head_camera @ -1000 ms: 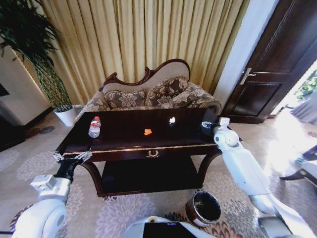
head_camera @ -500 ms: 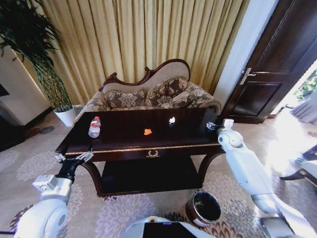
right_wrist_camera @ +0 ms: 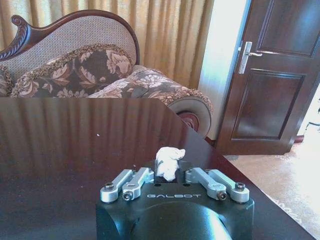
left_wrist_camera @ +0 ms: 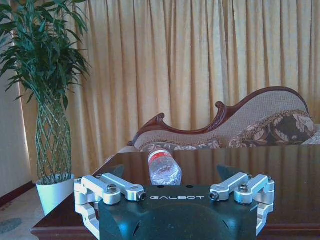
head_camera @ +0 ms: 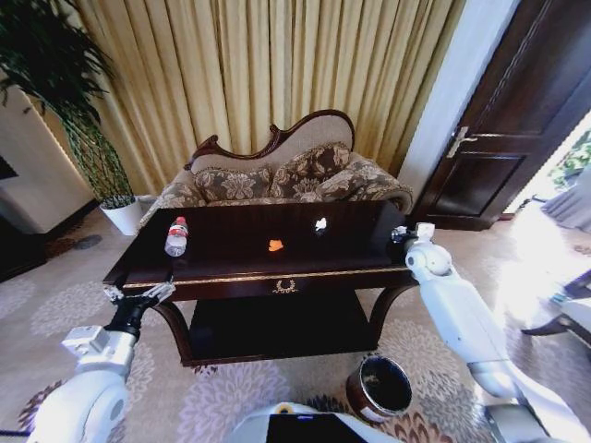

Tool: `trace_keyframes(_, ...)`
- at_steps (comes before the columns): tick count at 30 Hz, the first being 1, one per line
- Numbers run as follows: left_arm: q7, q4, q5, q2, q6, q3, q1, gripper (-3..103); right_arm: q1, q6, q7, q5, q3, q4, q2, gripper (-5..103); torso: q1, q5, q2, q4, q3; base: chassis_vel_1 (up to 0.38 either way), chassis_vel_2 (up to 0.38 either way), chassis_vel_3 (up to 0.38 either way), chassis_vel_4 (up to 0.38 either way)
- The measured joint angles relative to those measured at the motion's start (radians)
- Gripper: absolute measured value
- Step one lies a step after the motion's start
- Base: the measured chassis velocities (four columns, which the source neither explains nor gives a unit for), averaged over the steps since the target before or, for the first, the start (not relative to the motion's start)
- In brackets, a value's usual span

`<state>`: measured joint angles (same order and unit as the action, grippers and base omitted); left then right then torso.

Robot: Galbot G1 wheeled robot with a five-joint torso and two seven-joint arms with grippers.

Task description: Move to the front of the table and place the trash on the table into the trash bin.

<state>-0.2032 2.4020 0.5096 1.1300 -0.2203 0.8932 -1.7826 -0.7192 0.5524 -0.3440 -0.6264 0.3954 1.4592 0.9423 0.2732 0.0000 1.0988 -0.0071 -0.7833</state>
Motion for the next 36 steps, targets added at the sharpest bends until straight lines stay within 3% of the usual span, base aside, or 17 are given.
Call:
trace_keyframes(9, 0.001, 0.0, 0.002, -0.004, 0.0, 0.002, 0.006, 100, -0.023, -0.024, -0.011, -0.006, -0.008, 0.051, 0.005, 1, 0.0, 0.0001, 0.0, 0.0001, 0.0, 0.0, 0.0, 0.0, 0.0)
trace_keyframes(18, 0.001, -0.002, 0.005, -0.002, 0.0, -0.004, 0.011, 100, -0.121, -0.085, -0.008, -0.082, 0.03, 0.258, -0.023, 0, 0.0, -0.0003, 0.0, 0.0002, 0.0, 0.0, 0.0, 0.0, 0.0)
trace_keyframes(22, 0.001, -0.008, 0.016, -0.002, 0.0, -0.005, 0.018, 100, -0.245, -0.106, 0.033, -0.103, 0.081, 0.42, -0.04, 0, 0.0, 0.0002, 0.0, -0.0004, 0.0, 0.0, 0.0, 0.0, 0.0)
trace_keyframes(24, 0.003, -0.012, 0.037, -0.005, -0.001, -0.001, 0.026, 100, -0.418, -0.13, 0.077, -0.102, 0.158, 0.603, -0.035, 0, 0.0, 0.0, 0.0, -0.0003, 0.0, 0.0, 0.0, 0.0, 0.0)
trace_keyframes(36, 0.016, -0.018, 0.055, -0.016, 0.001, -0.001, 0.044, 100, -0.525, -0.115, 0.043, -0.098, 0.189, 0.74, -0.011, 0, 0.0, -0.0002, 0.0, 0.0002, 0.0, 0.0, 0.0, 0.0, 0.0)
